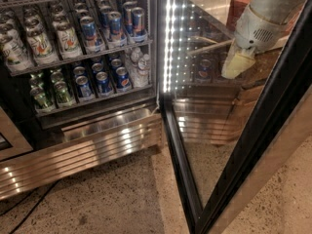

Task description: Close right fridge door

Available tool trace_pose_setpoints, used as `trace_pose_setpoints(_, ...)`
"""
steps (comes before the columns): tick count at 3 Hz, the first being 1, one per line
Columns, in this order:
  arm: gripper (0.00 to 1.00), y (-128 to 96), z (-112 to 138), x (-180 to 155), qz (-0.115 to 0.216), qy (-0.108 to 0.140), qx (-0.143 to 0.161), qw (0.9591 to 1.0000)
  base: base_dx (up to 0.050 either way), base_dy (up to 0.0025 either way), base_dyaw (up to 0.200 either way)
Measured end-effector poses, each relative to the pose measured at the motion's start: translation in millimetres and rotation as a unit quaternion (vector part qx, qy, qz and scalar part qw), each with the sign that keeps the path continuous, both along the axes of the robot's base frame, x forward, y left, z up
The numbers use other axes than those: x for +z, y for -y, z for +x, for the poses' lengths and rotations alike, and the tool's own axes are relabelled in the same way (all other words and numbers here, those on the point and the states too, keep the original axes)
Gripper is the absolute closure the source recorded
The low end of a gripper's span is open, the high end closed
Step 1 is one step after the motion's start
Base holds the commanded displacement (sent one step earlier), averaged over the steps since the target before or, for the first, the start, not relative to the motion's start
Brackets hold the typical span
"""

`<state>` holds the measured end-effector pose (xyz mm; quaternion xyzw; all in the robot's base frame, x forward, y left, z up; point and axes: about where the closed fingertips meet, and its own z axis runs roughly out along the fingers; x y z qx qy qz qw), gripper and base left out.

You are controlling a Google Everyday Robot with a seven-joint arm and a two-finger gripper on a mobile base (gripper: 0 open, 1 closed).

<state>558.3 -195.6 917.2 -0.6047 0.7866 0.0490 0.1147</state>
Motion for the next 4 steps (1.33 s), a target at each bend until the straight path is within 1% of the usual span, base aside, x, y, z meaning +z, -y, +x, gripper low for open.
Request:
trace_pose_setpoints(3, 1.0, 0.0, 0.0, 0.0, 0.0, 0.0, 0.0, 1.0, 0.0, 0.00014, 0.19)
trace_pose_setpoints(4, 1.0, 0.0, 0.0, 0.0, 0.0, 0.0, 0.0, 1.0, 0.046, 0.00013, -0.003)
